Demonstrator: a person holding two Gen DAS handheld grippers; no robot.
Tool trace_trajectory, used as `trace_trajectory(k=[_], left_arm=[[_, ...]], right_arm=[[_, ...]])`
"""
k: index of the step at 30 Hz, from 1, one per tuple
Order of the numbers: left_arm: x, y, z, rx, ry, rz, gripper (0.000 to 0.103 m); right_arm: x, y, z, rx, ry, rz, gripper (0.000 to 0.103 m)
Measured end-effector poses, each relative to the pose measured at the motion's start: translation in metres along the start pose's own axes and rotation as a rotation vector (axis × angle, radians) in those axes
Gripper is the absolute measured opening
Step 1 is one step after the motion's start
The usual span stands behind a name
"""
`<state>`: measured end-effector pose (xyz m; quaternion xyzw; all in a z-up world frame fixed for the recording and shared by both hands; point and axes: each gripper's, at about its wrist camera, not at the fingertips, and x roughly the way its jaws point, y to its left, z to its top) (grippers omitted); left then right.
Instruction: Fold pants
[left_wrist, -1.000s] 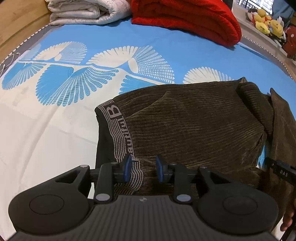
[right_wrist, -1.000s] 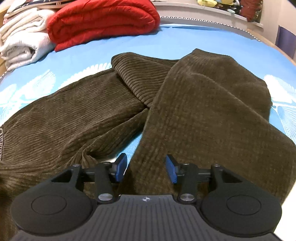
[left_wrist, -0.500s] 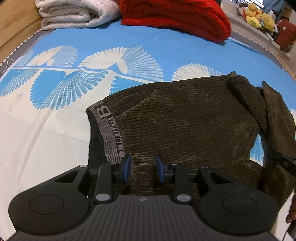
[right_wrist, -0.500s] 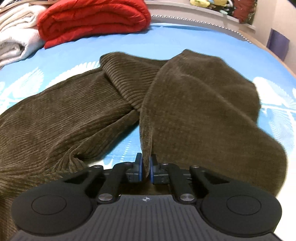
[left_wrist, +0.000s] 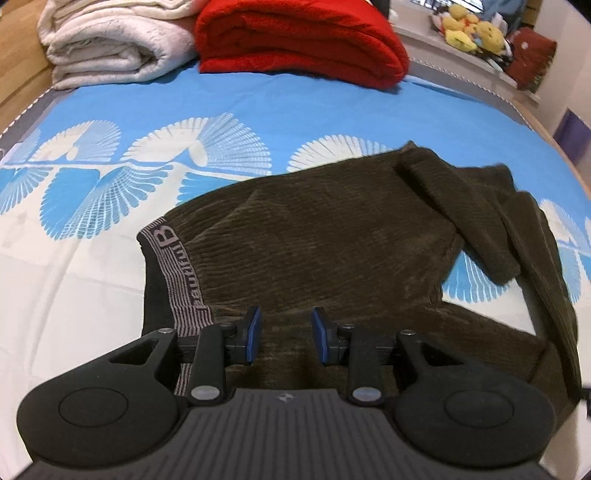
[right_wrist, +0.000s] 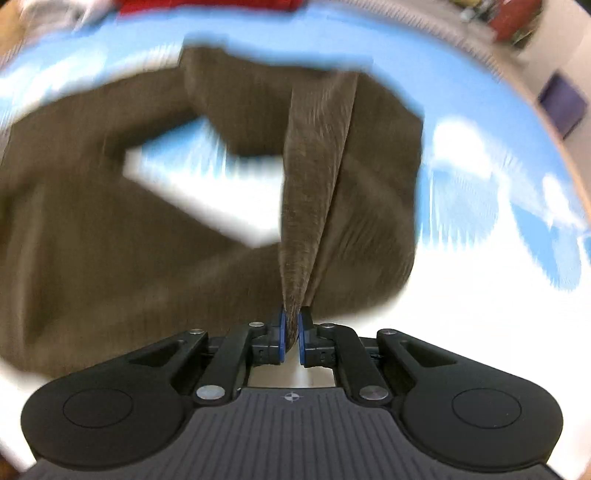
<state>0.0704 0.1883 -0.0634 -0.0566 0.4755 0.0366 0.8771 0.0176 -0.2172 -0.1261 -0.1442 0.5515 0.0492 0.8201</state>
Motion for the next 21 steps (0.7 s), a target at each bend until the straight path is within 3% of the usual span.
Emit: trace_trajectory(k=[2, 5, 7, 9, 11, 15, 17, 21], left_arm=[[0.001, -0.003, -0.005, 0.013, 0.006, 0.000, 0.033], [0.004, -0.002, -0.011, 0.012, 0.031, -0.014, 0.033], [0.009, 0.001, -0.014, 0.009, 0.051, -0.033, 0.037], [0.015, 0.004, -0.016, 0.016, 0.072, -0.034, 0.040], [0.021, 0.008, -0.020, 0.023, 0.091, -0.030, 0.042], [0.033, 0.016, -0.024, 0.044, 0.129, -0.003, 0.044], [0.037, 0.018, -0.025, 0.050, 0.141, -0.005, 0.045], [0.050, 0.021, -0.030, 0.093, 0.177, -0.010, 0.060]], right_arm=[[0.003, -0.001, -0.023, -0.050, 0.054, 0.025, 0.007], [-0.013, -0.009, -0.027, -0.010, -0.004, 0.068, 0.009], [-0.029, -0.018, -0.020, 0.037, -0.112, 0.093, 0.018], [-0.040, -0.023, -0.009, 0.056, -0.225, 0.078, 0.044], [-0.041, -0.026, 0.006, 0.081, -0.332, 0.048, 0.050], [-0.011, -0.012, 0.038, 0.082, -0.413, -0.042, 0.050], [0.008, -0.001, 0.051, 0.031, -0.403, -0.074, 0.050], [0.050, 0.016, 0.071, -0.079, -0.343, -0.156, 0.050]])
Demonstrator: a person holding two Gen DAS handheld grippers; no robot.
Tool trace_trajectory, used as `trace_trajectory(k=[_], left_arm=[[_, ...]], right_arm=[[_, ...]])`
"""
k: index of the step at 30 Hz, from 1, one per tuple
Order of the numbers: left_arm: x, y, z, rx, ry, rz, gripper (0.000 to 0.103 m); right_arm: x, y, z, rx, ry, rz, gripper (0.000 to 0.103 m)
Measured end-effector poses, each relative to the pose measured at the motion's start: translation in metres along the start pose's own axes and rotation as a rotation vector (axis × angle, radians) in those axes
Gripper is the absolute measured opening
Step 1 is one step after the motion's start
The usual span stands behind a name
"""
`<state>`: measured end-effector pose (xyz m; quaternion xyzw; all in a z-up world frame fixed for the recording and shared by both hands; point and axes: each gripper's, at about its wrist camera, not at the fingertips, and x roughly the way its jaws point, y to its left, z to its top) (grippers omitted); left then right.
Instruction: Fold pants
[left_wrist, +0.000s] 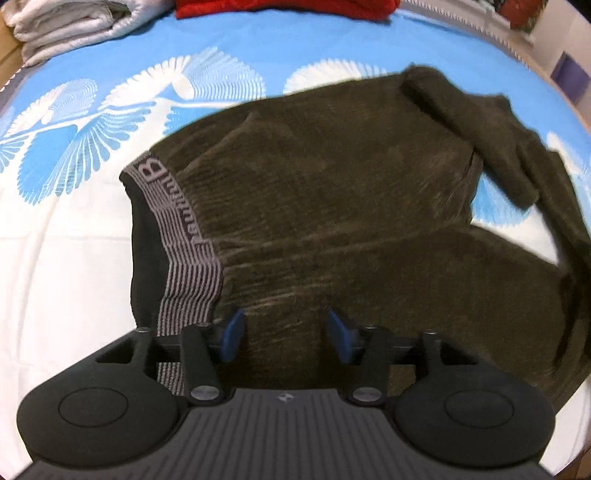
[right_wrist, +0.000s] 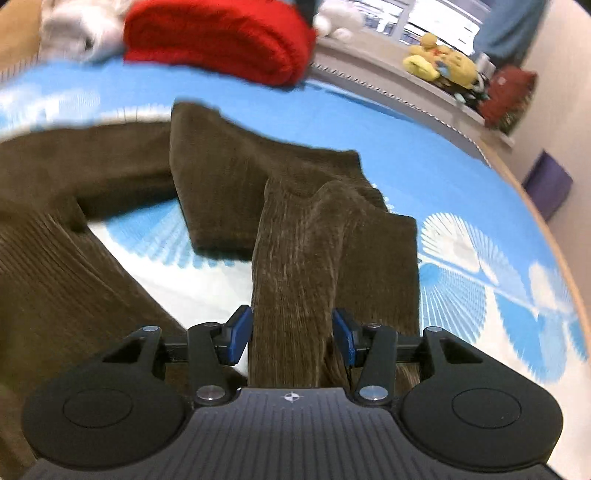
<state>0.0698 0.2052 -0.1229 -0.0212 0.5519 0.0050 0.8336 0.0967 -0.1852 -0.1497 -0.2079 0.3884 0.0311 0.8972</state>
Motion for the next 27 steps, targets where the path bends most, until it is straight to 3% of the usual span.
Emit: trace_trajectory(k=[6, 7, 8, 11, 14, 16, 18, 21, 22, 25, 27], left_arm=[[0.015, 0.017, -0.008, 0.020, 0.051, 0.014, 0.061], [0.016, 0.019, -0.009, 0.018, 0.052, 0.012, 0.061], [0.017, 0.021, -0.009, 0.017, 0.053, 0.011, 0.061], [0.016, 0.020, -0.009, 0.028, 0.056, 0.013, 0.061], [0.011, 0.015, -0.007, 0.039, 0.052, 0.022, 0.061], [0.005, 0.011, -0.005, 0.051, 0.033, 0.027, 0.061], [-0.003, 0.005, -0.004, 0.062, 0.012, 0.025, 0.061], [-0.020, -0.006, -0.001, 0.071, -0.032, -0.002, 0.061], [-0.025, -0.010, -0.001, 0.073, -0.045, -0.010, 0.061], [-0.036, -0.024, -0.001, 0.089, -0.073, -0.033, 0.063], [-0.040, -0.034, -0.003, 0.117, -0.084, -0.043, 0.063]], right_arm=[[0.014, 0.021, -0.003, -0.159, 0.041, -0.096, 0.047], [0.014, 0.019, -0.004, -0.162, 0.044, -0.109, 0.039], [0.011, 0.012, -0.003, -0.143, 0.042, -0.123, 0.019], [-0.027, -0.038, 0.001, 0.087, -0.026, -0.197, 0.011], [-0.084, -0.110, -0.020, 0.481, -0.039, -0.289, 0.008], [-0.116, -0.154, -0.063, 0.782, 0.038, -0.291, 0.008], [-0.129, -0.174, -0.113, 0.958, 0.164, -0.281, 0.008], [-0.126, -0.183, -0.193, 1.131, 0.363, -0.176, 0.008], [-0.124, -0.188, -0.211, 1.205, 0.392, -0.138, 0.011], [-0.130, -0.208, -0.232, 1.262, 0.313, -0.145, 0.012], [-0.136, -0.215, -0.226, 1.194, 0.239, -0.169, 0.032]])
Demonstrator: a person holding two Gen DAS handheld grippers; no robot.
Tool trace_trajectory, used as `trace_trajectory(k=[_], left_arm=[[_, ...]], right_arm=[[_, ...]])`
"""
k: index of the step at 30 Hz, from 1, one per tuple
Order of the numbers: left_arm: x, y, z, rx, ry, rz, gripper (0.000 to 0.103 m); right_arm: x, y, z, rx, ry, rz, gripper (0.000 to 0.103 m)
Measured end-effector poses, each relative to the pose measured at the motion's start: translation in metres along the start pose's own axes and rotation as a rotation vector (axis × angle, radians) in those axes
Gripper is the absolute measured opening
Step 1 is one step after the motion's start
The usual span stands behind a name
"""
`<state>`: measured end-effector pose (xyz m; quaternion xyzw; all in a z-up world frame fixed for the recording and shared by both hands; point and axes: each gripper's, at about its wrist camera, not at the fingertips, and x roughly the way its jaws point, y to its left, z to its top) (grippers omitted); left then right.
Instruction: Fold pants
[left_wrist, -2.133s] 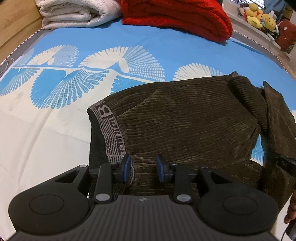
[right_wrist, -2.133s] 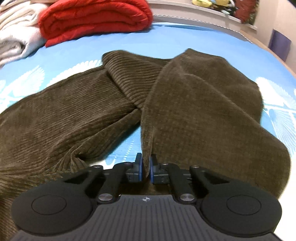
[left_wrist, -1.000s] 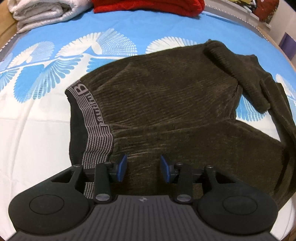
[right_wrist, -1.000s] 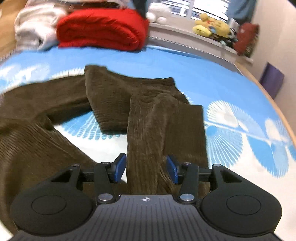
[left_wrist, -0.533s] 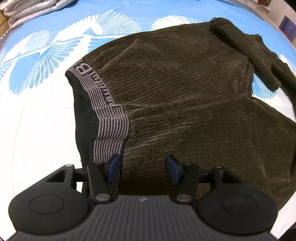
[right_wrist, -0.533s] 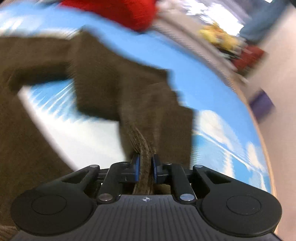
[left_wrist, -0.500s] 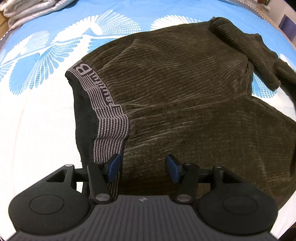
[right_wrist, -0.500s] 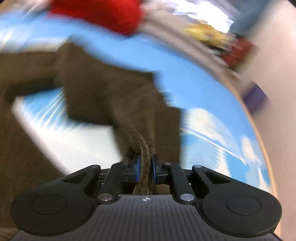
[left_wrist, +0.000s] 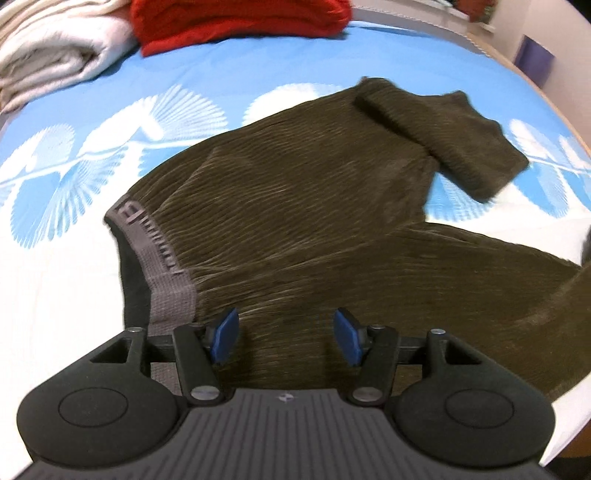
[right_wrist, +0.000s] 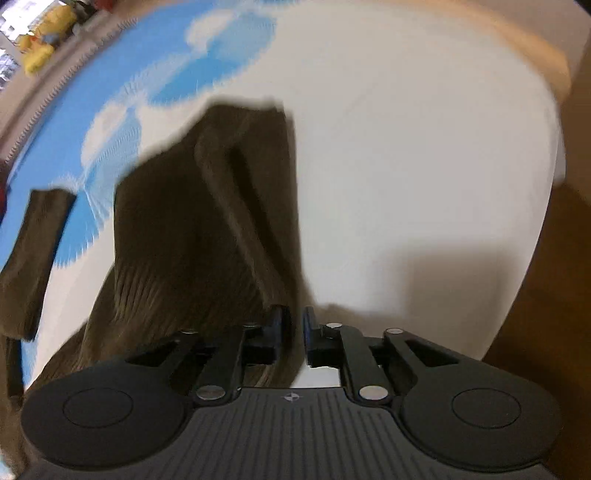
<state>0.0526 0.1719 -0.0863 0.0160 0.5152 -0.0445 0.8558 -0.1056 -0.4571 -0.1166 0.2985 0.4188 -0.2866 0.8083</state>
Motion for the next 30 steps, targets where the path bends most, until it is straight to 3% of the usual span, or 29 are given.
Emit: trace_trajectory(k=[3, 6, 9, 11, 13, 16, 17, 18, 20, 23, 27, 30], left_arm=[[-0.004, -0.006, 0.000, 0.014, -0.010, -0.001, 0.063], [-0.012, 0.001, 0.001, -0.020, -0.036, 0.000, 0.063], [-0.024, 0.018, 0.000, -0.105, -0.045, 0.026, 0.063], [-0.034, 0.032, -0.003, -0.154, -0.049, 0.045, 0.063], [-0.043, 0.045, -0.009, -0.176, -0.048, 0.055, 0.063], [-0.049, 0.063, -0.029, -0.198, -0.065, 0.100, 0.063], [-0.048, 0.070, -0.037, -0.219, -0.074, 0.113, 0.063], [-0.044, 0.077, -0.044, -0.236, -0.062, 0.126, 0.063], [-0.036, 0.087, -0.048, -0.242, 0.000, 0.162, 0.063], [-0.033, 0.094, -0.043, -0.223, -0.031, 0.169, 0.064], [-0.013, 0.110, -0.052, -0.244, 0.048, 0.170, 0.064], [-0.003, 0.119, -0.061, -0.279, 0.087, 0.105, 0.070]], right_arm=[[-0.001, 0.003, 0.014, -0.110, -0.102, 0.025, 0.048], [0.012, 0.007, 0.026, -0.134, -0.140, 0.083, 0.052], [0.027, 0.024, 0.034, -0.248, -0.144, 0.100, 0.055], [0.042, 0.046, 0.030, -0.366, -0.133, 0.056, 0.058], [0.059, 0.063, 0.022, -0.492, -0.121, -0.042, 0.058], [0.070, 0.069, 0.019, -0.555, -0.137, -0.121, 0.046], [0.066, 0.066, 0.021, -0.536, -0.146, -0.111, 0.019], [0.056, 0.061, 0.028, -0.484, -0.173, -0.090, 0.007], [0.029, 0.043, 0.038, -0.349, -0.276, -0.071, 0.007], [-0.003, -0.001, 0.050, -0.109, -0.361, -0.095, 0.007], [0.012, -0.062, 0.044, 0.114, -0.219, -0.176, 0.007], [0.034, -0.093, 0.037, 0.252, -0.094, -0.116, 0.011]])
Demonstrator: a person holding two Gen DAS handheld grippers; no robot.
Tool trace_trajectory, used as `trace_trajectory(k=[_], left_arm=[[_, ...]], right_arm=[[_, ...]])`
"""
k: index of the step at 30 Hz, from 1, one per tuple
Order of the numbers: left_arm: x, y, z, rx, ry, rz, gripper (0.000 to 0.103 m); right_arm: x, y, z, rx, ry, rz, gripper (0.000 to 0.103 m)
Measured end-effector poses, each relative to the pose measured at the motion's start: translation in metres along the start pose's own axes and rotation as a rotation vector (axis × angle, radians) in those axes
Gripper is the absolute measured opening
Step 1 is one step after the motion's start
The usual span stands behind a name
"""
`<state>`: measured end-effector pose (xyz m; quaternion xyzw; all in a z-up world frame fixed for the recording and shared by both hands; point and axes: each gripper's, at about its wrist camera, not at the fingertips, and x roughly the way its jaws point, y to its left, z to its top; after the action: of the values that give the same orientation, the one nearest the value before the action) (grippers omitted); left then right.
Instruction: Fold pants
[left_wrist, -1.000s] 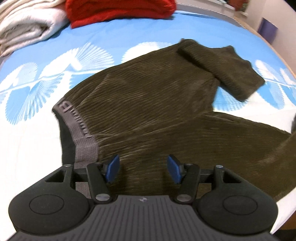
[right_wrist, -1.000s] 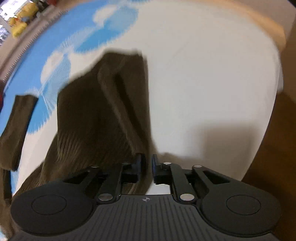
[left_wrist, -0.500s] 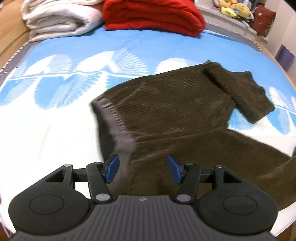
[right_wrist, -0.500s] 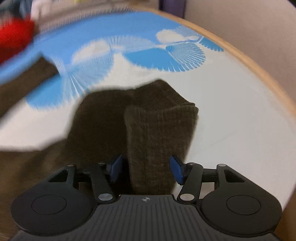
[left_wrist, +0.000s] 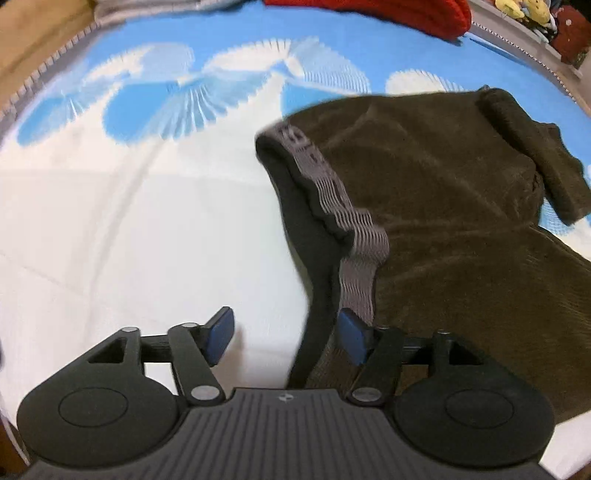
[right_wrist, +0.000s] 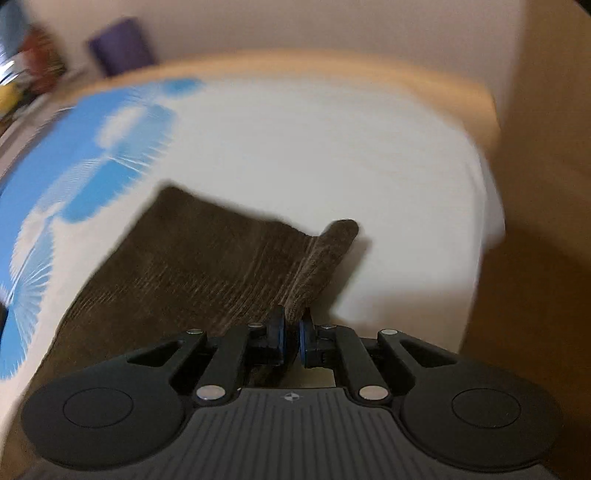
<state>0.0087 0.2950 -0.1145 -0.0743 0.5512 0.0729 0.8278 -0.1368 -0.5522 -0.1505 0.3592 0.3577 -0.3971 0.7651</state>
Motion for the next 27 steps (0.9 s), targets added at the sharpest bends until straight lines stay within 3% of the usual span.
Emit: trace_trajectory(k=[2, 5, 8, 10, 13, 16, 17, 20, 22, 25, 27], left_arm=[[0.005, 0.004, -0.006, -0.018, 0.024, -0.078, 0.070], [0.006, 0.003, -0.010, -0.046, 0.036, -0.157, 0.070], [0.009, -0.006, -0.013, -0.048, 0.040, -0.219, 0.081], [0.012, -0.016, -0.015, -0.003, 0.038, -0.199, 0.081], [0.020, -0.022, -0.015, 0.030, 0.021, -0.107, 0.081], [0.033, -0.023, -0.019, 0.028, 0.034, -0.094, 0.079], [0.036, -0.025, -0.021, 0.051, 0.047, -0.099, 0.076], [0.037, -0.034, -0.028, 0.131, 0.006, -0.111, 0.053], [0.030, -0.031, -0.026, 0.153, -0.017, -0.126, 0.030], [0.005, -0.015, -0.020, 0.128, -0.072, -0.144, 0.021], [-0.011, 0.002, -0.018, 0.090, -0.095, -0.124, 0.020]], right_arm=[[-0.004, 0.000, 0.001, -0.016, -0.029, 0.016, 0.013], [-0.010, 0.004, -0.001, -0.016, -0.044, 0.014, 0.034], [-0.007, 0.005, -0.003, -0.033, -0.044, -0.010, 0.035], [-0.008, 0.005, -0.003, -0.055, -0.050, -0.020, 0.035], [-0.012, 0.007, -0.007, -0.081, -0.062, -0.036, 0.034], [-0.013, 0.007, -0.008, -0.076, -0.065, -0.048, 0.034], [-0.013, 0.007, -0.008, -0.079, -0.066, -0.050, 0.033], [-0.011, 0.012, -0.009, -0.112, -0.060, -0.032, 0.009], [-0.013, 0.015, -0.010, -0.136, -0.069, -0.021, 0.008], [-0.020, 0.021, -0.009, -0.167, -0.079, 0.034, 0.008], [-0.023, 0.027, -0.009, -0.197, -0.065, 0.070, 0.007]])
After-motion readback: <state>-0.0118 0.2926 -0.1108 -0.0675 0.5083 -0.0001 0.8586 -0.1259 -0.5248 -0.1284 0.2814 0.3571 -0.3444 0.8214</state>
